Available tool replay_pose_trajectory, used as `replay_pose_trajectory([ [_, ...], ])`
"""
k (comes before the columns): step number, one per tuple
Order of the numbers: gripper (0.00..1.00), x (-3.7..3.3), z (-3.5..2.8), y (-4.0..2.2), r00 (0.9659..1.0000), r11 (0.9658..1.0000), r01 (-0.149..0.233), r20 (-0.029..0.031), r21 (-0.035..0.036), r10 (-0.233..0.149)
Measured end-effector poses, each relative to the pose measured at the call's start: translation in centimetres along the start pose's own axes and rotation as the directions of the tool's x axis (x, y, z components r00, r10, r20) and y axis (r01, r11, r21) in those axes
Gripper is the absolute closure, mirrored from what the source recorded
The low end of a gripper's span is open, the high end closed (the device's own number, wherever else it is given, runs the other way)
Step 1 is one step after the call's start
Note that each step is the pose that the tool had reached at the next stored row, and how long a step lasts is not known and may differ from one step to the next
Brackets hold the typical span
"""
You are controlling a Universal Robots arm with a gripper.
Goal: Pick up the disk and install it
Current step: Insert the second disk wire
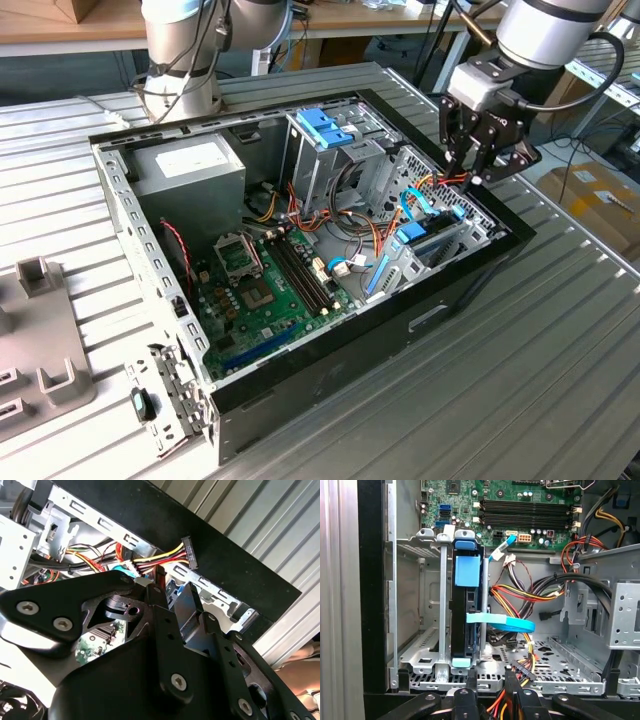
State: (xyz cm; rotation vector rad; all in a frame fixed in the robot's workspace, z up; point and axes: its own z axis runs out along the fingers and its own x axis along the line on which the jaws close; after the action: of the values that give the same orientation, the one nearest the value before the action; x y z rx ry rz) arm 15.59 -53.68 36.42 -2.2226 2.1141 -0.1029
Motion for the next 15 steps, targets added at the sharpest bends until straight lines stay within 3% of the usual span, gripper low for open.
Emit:
replay_pose_trajectory([
  [4,0.64,0.02,0.03,-0.33,1.0,1.0,0.006,0.0005,0.0,-0.006],
  [15,0.64,0.03,-0.19,-0.51,1.0,1.0,0.006,0.0003,-0.0004,-0.006],
])
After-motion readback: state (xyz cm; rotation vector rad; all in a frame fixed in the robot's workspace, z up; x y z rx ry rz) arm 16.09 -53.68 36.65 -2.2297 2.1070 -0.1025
